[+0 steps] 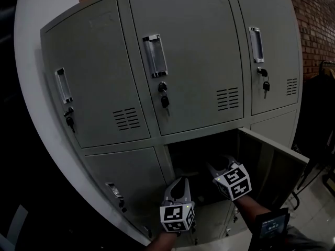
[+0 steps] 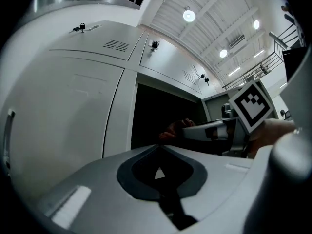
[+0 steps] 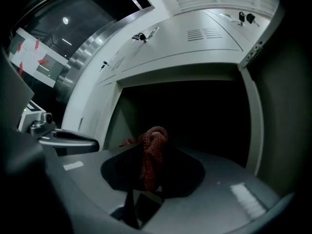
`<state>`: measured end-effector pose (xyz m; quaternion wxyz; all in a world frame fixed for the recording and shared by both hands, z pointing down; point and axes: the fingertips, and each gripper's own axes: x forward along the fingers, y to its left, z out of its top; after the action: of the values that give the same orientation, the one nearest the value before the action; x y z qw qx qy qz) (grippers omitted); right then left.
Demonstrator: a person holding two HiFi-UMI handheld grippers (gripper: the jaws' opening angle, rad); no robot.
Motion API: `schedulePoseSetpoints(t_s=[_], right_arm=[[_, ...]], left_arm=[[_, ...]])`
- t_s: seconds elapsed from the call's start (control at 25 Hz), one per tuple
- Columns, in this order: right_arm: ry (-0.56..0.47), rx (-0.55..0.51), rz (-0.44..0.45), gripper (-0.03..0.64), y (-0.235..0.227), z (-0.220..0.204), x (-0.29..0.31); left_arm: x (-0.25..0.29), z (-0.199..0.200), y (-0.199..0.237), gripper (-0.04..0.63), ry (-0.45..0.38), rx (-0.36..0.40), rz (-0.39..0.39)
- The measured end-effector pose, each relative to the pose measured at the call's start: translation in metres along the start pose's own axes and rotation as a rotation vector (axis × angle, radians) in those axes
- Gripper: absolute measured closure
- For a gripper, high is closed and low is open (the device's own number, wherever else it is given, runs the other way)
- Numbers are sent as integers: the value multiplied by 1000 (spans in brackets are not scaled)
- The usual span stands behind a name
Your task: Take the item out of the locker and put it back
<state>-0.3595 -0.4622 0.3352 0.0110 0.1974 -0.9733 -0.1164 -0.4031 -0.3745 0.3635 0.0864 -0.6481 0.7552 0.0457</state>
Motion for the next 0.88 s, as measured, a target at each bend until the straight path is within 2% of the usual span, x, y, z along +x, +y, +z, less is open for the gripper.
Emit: schedulePoseSetpoints(t_s=[0.48, 0.72, 0.88], right_arm=[[92, -50, -32, 512, -13, -29, 57], [180, -107, -29, 512, -14, -47, 71], [257, -199, -7, 512, -6, -56, 76]], left_arm=[[11, -2, 9, 597, -9, -7, -37], [13, -3, 8, 597, -12, -10, -60], [14, -3, 6, 597, -14, -10, -74]])
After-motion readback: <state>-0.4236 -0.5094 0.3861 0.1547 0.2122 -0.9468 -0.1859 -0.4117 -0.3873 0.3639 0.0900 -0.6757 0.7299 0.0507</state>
